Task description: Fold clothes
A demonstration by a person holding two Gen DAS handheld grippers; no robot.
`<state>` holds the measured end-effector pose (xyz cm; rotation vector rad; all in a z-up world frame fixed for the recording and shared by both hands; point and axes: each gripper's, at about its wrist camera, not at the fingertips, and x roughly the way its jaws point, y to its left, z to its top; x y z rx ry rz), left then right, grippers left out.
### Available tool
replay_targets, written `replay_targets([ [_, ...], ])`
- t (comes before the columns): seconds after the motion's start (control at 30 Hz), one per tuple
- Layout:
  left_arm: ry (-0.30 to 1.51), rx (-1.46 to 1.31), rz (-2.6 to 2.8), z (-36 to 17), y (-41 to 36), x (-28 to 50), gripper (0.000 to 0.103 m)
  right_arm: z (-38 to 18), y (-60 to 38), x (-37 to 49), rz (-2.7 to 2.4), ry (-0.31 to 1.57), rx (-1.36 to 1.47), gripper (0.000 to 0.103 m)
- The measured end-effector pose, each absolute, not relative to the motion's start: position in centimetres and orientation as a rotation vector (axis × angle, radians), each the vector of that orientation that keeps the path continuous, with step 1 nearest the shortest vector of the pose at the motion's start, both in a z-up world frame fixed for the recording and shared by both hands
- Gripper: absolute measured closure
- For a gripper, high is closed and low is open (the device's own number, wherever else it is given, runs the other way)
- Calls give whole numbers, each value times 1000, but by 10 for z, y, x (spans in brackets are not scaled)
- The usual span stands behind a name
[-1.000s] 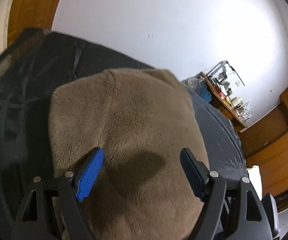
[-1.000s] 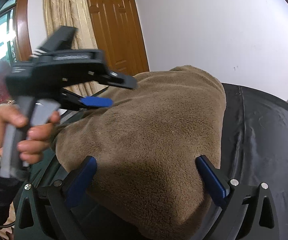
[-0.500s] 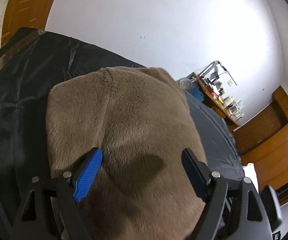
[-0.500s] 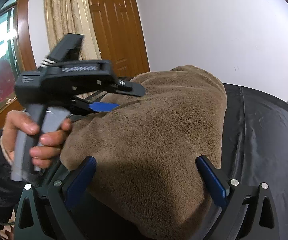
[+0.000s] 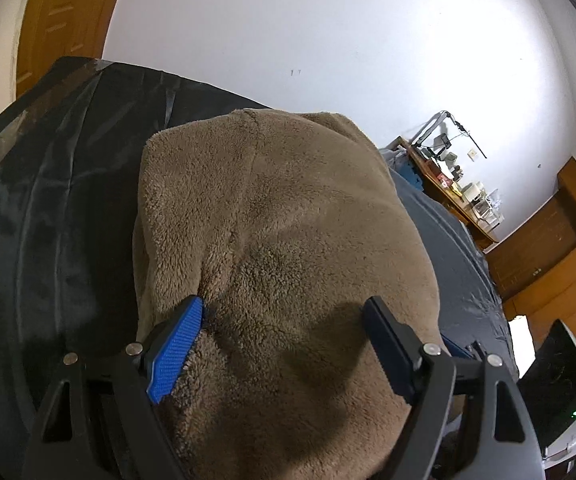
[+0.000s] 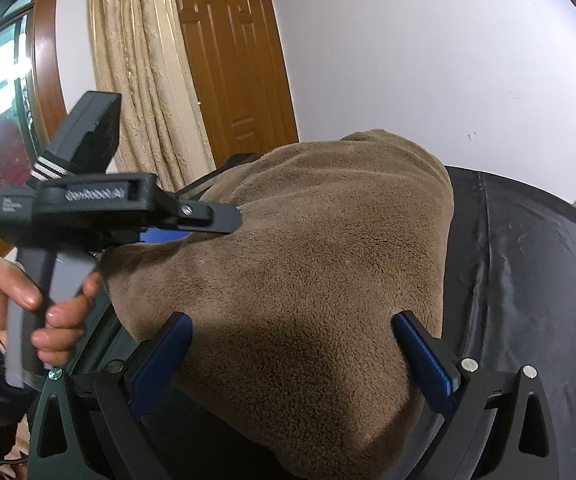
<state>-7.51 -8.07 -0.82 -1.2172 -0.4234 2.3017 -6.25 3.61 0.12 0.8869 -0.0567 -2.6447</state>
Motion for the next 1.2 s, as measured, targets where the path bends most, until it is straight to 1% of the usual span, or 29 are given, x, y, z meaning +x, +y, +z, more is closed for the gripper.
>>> replay_targets([
  [0.23,-530,-1182,2292,9,-100,-70,18,1,36,-63,-2649,-53,887,1],
  [0.33,-535,-1181,2338,14,-113,-73,18,1,36,-62,-2651,-51,887,1],
  [0.5,-603,-1256,2328,1,-129,-86,18,1,36,-60,-2651,-50,887,1],
  [0.7,-631,-1354,2204,-19,-127,-113,18,1,35,-58,-2652,-49,887,1],
  [1.0,-568,-1487,2006,-37,-118,-144,18,2,35,-58,-2653,-48,888,1],
  [1.2,-533,-1499,1960,-41,-116,-156,13,2,35,-57,-2654,-46,888,1],
])
